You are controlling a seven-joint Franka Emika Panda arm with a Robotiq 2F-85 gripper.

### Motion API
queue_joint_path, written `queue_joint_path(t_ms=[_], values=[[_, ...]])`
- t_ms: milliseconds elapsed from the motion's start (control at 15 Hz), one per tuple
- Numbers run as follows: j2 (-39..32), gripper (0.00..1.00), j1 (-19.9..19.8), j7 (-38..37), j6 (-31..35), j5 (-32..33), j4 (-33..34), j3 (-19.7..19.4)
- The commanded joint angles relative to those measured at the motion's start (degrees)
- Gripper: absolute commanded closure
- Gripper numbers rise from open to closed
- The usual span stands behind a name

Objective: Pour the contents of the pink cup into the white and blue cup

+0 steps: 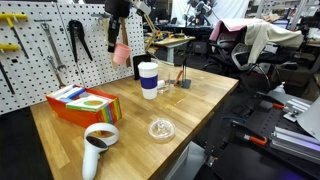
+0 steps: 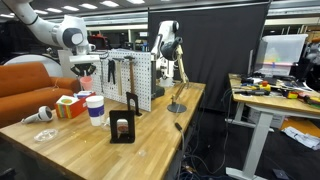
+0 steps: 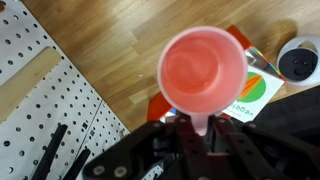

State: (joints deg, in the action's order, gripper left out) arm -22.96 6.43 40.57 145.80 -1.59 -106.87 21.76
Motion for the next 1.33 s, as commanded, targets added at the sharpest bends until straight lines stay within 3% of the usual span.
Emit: queue_joint_path(t_ms=[0, 200, 267, 533, 867, 1067, 1267], values=[[0.0, 0.85, 0.8, 0.1, -0.1, -0.4, 0.2, -0.6], [0.0, 0.85, 0.7, 0.1, -0.1, -0.4, 0.2, -0.6], [0.0, 0.96, 0.7, 0.1, -0.1, -0.4, 0.2, -0.6], [-0.4, 0.96, -1.8, 3.4, 2.3, -4.9, 0.3, 1.3], [0.8, 0.96, -7.6, 12.6, 6.8, -19.1, -2.0, 4.3], [1.6, 0.96, -11.8, 21.7, 7.8, -29.5, -3.7, 7.2], [3.2, 0.96, -13.3, 29.3, 7.1, -37.3, -6.4, 7.8]])
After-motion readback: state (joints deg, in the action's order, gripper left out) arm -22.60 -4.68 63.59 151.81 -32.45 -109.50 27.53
